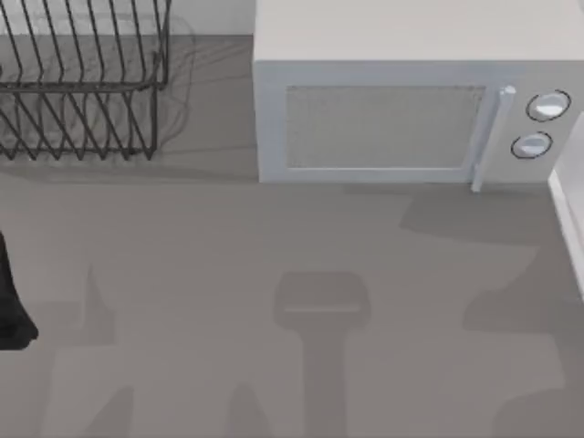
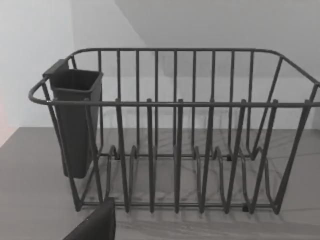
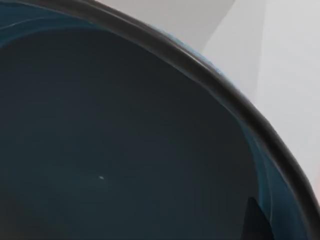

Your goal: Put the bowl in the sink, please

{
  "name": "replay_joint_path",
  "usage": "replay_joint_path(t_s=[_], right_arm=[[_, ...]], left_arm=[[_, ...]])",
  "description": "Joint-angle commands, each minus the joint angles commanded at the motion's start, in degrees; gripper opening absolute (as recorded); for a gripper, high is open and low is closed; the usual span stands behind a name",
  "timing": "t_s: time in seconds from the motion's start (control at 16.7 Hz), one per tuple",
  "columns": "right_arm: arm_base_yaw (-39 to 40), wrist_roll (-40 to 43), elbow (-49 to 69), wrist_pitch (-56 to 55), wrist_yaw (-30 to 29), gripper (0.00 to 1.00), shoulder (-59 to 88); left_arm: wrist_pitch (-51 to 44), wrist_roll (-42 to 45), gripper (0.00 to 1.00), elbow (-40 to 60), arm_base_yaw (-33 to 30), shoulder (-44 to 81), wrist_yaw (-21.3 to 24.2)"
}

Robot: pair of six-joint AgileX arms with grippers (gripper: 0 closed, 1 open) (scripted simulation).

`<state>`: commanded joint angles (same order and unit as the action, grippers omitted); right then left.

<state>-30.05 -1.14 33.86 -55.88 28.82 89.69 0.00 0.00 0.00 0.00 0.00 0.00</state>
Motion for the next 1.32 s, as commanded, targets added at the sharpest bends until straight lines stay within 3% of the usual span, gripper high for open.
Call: replay_joint_path(t_s=[0.6, 1.08, 1.32], right_arm=[[-0.36, 0.37, -4.84, -38.15, -0.39, 0.00, 32.30], [-0.20, 0.31, -5.82, -43.49, -0.61, 0.00, 37.31], [-0.20, 0.31, -5.82, -43.49, -0.61, 0.30, 37.31]], left_arm=[[0.00, 0.00, 1.00, 0.00, 0.00, 0.00, 0.00], [0.00, 0.00, 1.00, 0.00, 0.00, 0.00, 0.00], [0.00, 0.00, 1.00, 0.00, 0.00, 0.00, 0.00]])
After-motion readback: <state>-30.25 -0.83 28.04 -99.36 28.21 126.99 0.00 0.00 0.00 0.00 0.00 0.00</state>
